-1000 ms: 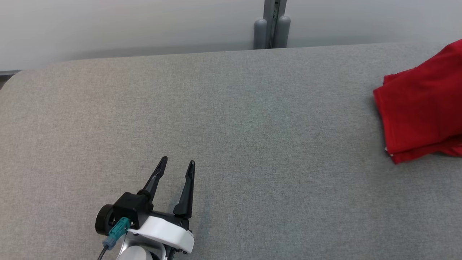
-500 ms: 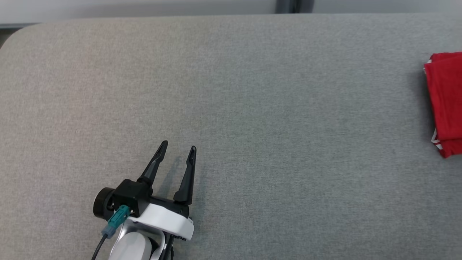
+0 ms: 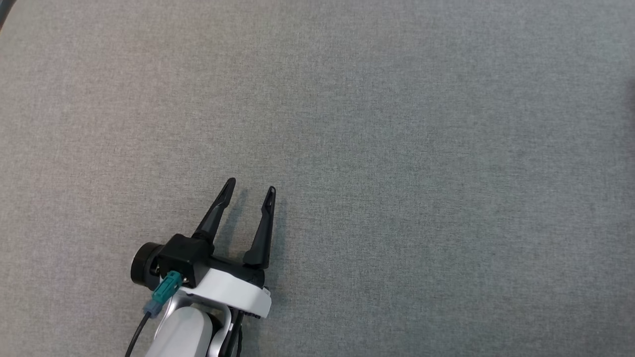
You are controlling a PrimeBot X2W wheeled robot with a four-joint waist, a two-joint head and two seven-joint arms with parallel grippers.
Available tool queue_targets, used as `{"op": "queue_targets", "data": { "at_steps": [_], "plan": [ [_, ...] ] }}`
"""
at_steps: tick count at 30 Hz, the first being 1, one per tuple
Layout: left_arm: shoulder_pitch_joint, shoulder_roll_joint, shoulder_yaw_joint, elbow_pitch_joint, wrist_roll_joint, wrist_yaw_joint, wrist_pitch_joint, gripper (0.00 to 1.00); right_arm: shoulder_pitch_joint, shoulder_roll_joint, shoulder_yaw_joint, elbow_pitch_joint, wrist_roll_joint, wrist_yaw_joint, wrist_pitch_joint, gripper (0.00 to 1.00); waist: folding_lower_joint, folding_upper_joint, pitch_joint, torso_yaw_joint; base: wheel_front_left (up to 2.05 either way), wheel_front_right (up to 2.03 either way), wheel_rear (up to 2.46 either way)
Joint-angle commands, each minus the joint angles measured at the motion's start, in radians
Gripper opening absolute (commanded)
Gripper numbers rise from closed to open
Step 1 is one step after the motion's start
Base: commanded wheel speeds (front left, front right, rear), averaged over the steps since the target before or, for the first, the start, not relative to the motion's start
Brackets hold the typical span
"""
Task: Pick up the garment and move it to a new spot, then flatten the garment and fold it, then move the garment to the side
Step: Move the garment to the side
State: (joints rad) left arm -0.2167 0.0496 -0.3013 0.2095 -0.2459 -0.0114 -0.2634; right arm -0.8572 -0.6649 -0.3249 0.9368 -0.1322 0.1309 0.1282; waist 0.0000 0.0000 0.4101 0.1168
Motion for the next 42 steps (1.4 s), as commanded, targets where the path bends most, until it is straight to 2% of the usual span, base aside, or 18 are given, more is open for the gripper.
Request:
{"op": "queue_targets", "data": {
  "at_steps": [1,5,12,20,27,34,42],
  "plan": [
    [-0.025,0.003,0.002,-0.003,0.007,0.006,-0.001,1.0,-0.019,-0.006,-0.019,0.001,-0.031,0.0,-0.024,1.0,0.0,0.0,0.009,0.003,0.0,0.0,0.0],
    [-0.024,0.003,0.003,0.002,0.009,0.008,-0.001,1.0,-0.036,0.032,-0.06,0.017,-0.095,0.0,-0.08,1.0,0.0,0.0,0.015,-0.002,0.0,0.0,0.0],
    [-0.034,0.003,0.007,0.007,0.014,0.008,-0.001,1.0,-0.073,0.077,-0.057,0.067,-0.118,0.0,-0.181,1.0,0.0,0.0,0.009,-0.022,0.0,0.0,0.0],
    [-0.034,0.003,0.014,0.023,0.021,0.004,-0.001,1.0,-0.112,0.127,-0.003,0.137,-0.103,0.0,-0.305,1.0,0.0,0.0,-0.025,-0.045,0.0,0.0,0.0],
    [-0.029,0.003,0.045,0.051,-0.006,-0.003,-0.001,1.0,-0.137,0.233,0.107,0.16,-0.036,0.0,-0.378,1.0,0.0,0.0,-0.093,-0.066,0.0,0.0,0.0],
    [-0.005,0.004,0.078,0.074,-0.037,0.02,-0.001,1.0,-0.055,0.344,0.221,0.073,0.079,0.0,-0.395,1.0,0.0,0.0,-0.183,-0.07,0.0,0.0,0.0],
    [0.035,0.004,0.092,0.069,-0.065,0.05,-0.001,1.0,0.182,0.457,0.297,-0.189,0.235,0.0,-0.394,1.0,0.0,0.0,-0.27,-0.063,0.0,0.0,0.0]
  ]
}}
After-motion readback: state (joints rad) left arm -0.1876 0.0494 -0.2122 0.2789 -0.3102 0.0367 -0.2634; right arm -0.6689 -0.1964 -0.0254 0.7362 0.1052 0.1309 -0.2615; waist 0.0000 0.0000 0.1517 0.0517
